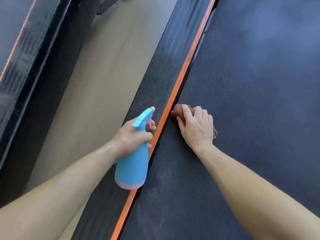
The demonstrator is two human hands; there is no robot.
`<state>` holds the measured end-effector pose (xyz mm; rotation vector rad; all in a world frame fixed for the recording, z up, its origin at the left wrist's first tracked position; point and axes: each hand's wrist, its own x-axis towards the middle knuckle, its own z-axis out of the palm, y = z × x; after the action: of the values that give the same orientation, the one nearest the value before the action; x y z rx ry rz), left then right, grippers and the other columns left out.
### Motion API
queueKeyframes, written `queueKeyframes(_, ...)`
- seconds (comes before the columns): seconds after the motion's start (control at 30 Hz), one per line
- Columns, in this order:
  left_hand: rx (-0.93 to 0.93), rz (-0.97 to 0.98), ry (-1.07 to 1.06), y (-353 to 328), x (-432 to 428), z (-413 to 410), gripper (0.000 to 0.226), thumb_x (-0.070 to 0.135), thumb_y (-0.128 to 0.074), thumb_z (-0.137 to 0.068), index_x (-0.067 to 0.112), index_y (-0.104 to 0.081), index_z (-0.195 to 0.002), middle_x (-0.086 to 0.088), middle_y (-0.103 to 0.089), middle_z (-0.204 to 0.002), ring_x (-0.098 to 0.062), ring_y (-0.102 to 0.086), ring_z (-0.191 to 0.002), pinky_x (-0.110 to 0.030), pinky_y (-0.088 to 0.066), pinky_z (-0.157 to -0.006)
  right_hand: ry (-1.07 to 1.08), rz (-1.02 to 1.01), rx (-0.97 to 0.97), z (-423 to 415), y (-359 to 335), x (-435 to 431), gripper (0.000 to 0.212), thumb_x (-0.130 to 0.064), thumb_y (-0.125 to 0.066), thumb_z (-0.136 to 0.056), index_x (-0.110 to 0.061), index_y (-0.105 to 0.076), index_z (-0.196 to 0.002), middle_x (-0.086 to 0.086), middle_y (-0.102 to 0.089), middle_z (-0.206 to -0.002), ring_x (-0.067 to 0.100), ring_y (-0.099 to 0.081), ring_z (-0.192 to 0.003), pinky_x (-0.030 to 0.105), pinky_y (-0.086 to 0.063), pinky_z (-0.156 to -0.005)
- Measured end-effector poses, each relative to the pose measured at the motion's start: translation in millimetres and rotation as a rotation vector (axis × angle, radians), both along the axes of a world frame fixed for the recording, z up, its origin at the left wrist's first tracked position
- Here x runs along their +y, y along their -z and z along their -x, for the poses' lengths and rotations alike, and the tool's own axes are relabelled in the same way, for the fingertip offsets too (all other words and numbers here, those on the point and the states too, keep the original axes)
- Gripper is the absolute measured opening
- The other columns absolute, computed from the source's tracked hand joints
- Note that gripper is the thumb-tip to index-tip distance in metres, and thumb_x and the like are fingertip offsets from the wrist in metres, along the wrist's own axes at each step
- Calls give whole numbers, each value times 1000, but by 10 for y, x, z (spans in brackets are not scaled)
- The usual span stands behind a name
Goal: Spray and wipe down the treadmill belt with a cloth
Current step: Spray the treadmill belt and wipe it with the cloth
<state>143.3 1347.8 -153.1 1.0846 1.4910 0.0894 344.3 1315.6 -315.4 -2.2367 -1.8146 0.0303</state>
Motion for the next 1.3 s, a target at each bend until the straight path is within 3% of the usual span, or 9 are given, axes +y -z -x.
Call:
queueKeyframes(0.2, -6, 57, 59, -9, -271, -185, 59, 17, -60, -65, 36, -69, -120, 1, -72, -117, -21, -73, -79, -53, -62, -93, 5, 124, 120, -218, -61, -1671, 46, -52, -55, -95, -25, -55, -133, 9, -54, -99, 33, -53, -83, 45, -44, -70)
queueKeyframes(0.3, -45, 85, 79, -9, -473, -283, 56, 17, -60, -65, 42, -68, -115, -3, -71, -121, -22, -73, -81, -45, -64, -88, 158, 178, 134, -320, -49, -2106, 50, -44, -70, -89, -26, -53, -132, 13, -54, -103, 36, -53, -84, 47, -44, -69)
queueKeyframes(0.43, -61, 112, 131, 121, -736, -295, 60, 18, -61, -65, 41, -68, -120, 2, -72, -119, -23, -76, -82, -44, -65, -87, 197, 91, 80, -244, 99, -2077, 45, -42, -66, -91, -21, -56, -130, 16, -56, -101, 35, -53, -82, 47, -43, -68)
queueKeyframes(0.6, -52, 85, 209, 204, -1015, -235, 66, -7, -60, -86, 41, -63, -130, 0, -70, -123, -23, -75, -78, -16, -54, -63, 164, 6, 78, -311, 141, -2109, 48, -50, -53, -93, -18, -60, -128, 13, -57, -101, 34, -53, -81, 44, -43, -68)
queueKeyframes(0.67, -47, 63, 202, 164, -1123, -225, 67, -9, -59, -86, 44, -63, -127, -4, -69, -124, -25, -73, -79, -19, -57, -65, 173, 15, 100, -291, 105, -2114, 49, -51, -52, -93, -19, -61, -128, 11, -56, -100, 33, -53, -82, 44, -44, -68)
queueKeyframes(0.83, -21, 45, 200, 128, -1330, -191, 72, 18, -59, -65, 46, -63, -131, 0, -69, -122, -30, -78, -80, -45, -59, -95, 201, 79, 196, -252, -35, -2218, 47, -50, -53, -95, -21, -57, -133, 10, -55, -103, 34, -53, -87, 46, -47, -73)
queueKeyframes(1.07, -32, -56, 143, 152, -1451, -167, 75, 10, -61, -77, 57, -56, -135, 5, -70, -119, -26, -78, -84, -32, -60, -85, 130, 113, 171, -264, 21, -2460, 49, -46, -58, -94, -20, -53, -136, 13, -57, -104, 34, -55, -87, 47, -47, -73)
queueKeyframes(1.23, 47, -41, 125, 112, -1558, -59, 59, 9, -63, -81, 37, -63, -133, 1, -71, -113, -21, -78, -75, -31, -60, -83, 107, 120, 156, -255, 25, -2439, 51, -49, -49, -95, -20, -51, -137, 13, -56, -106, 34, -54, -88, 48, -47, -73)
queueKeyframes(1.3, 101, -19, 86, 148, -1584, 1, 55, 21, -63, -72, 23, -66, -127, 0, -72, -101, -21, -78, -77, -43, -64, -88, 127, 117, 173, -252, 18, -2432, 51, -50, -49, -96, -19, -52, -137, 12, -56, -106, 33, -54, -88, 47, -47, -74)
